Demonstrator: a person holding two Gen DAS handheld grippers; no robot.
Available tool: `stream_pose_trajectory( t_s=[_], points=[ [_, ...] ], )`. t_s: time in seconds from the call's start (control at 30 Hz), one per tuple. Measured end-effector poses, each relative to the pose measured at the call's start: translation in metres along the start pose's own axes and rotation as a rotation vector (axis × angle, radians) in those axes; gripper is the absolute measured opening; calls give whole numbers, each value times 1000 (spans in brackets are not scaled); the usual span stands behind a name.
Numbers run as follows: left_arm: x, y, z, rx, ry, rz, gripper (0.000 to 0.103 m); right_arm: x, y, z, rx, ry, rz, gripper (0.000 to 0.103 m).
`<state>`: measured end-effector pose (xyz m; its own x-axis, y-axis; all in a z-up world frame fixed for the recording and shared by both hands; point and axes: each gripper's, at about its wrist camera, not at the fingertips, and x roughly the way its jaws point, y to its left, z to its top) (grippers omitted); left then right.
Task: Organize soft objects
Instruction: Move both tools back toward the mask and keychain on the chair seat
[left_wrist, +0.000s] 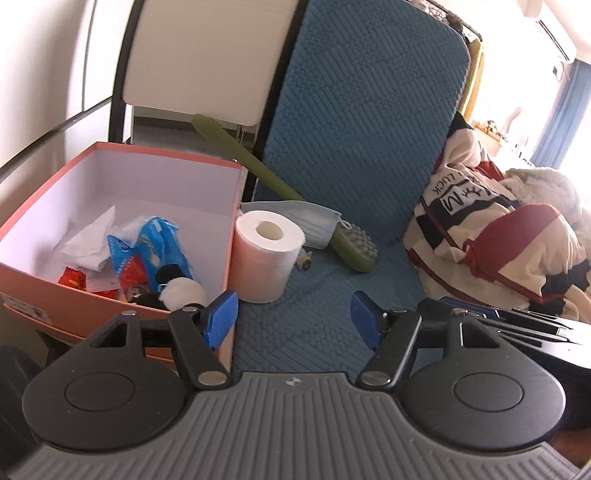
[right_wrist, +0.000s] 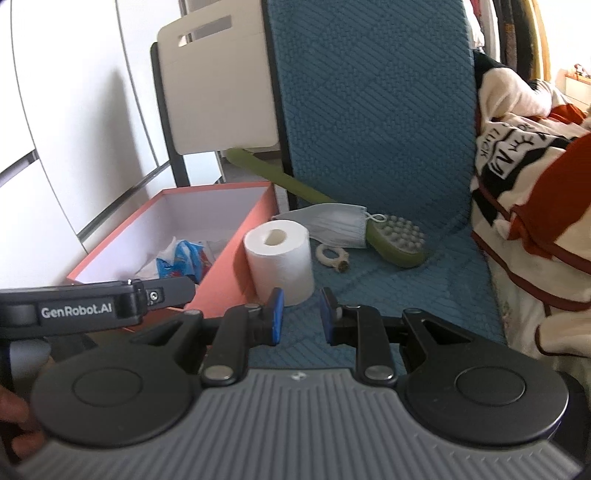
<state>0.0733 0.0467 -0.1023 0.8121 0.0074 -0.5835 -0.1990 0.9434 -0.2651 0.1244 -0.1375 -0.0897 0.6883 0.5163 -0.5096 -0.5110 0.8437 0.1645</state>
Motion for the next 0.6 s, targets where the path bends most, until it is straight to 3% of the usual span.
stream_pose_trajectory(
  t_s=[0.3,0.6],
  points=[
    [25,-24,-8,40,38,-46,73,-13,-36,-11,53,-22,-44,25],
    [66,-42,-17,90,78,-35,73,3,-77,-26,93,-25,-115,26]
  ],
)
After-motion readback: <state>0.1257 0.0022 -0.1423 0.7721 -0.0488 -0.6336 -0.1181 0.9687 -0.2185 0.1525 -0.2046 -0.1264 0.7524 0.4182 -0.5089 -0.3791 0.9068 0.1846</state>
